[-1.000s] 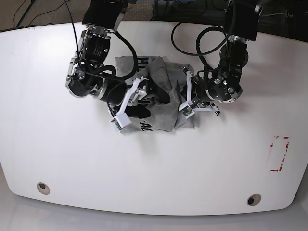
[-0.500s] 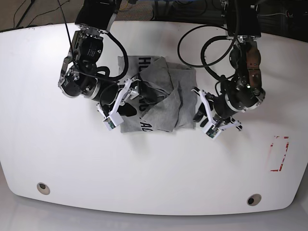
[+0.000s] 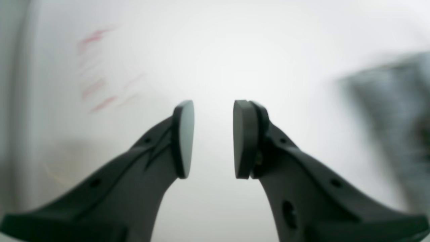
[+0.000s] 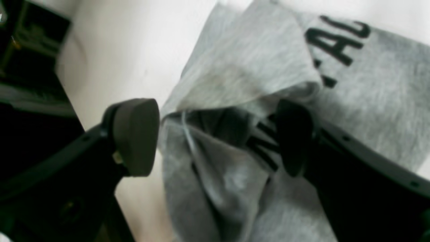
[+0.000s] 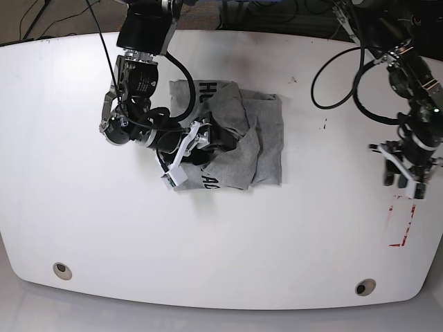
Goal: Layout the t-shirt on the table in an organized manner, then fold the t-shirt properly
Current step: 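Lift the folded bundle with the right gripper and flip it over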
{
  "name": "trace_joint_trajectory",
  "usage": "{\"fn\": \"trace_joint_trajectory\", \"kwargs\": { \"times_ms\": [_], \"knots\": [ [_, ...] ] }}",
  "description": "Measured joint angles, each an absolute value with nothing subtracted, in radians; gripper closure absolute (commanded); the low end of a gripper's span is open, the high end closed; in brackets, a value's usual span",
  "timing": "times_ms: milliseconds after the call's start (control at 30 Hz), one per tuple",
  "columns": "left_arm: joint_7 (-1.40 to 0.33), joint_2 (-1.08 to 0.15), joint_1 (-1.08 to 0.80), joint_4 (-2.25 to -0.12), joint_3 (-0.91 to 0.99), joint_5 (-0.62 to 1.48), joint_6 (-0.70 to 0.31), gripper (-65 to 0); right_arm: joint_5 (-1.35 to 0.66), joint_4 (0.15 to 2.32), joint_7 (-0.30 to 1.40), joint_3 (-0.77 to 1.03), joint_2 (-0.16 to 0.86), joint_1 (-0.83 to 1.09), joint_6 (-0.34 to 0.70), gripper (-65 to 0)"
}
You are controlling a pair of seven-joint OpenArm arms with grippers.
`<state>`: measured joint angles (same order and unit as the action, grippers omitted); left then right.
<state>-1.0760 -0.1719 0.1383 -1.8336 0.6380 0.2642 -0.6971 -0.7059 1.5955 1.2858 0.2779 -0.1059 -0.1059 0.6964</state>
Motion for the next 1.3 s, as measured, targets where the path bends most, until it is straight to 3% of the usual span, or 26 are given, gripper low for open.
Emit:
{"fn": "trace_joint_trajectory", "kwargs": {
  "times_ms": [567,1000,1300],
  "knots": [
    [-1.191,-0.314,0.149,-1.837,0.89,0.42,-0.698,-18.1,-0.703,1.515,1.252,0.052,-0.155,-0.172,0.692,-51.7],
    [-1.212,-0.321,0.118,-1.837,0.899,0.44,-0.698,-17.9,-0.767,1.516,1.232,-0.102,-0.152,-0.333,0.693,-51.7],
    [-1.211,-0.321,0.119,-1.837,0.897,0.439,-0.698,-17.9,-0.766,1.516,1.234,-0.081,-0.152,-0.402,0.693,-51.7]
  ]
}}
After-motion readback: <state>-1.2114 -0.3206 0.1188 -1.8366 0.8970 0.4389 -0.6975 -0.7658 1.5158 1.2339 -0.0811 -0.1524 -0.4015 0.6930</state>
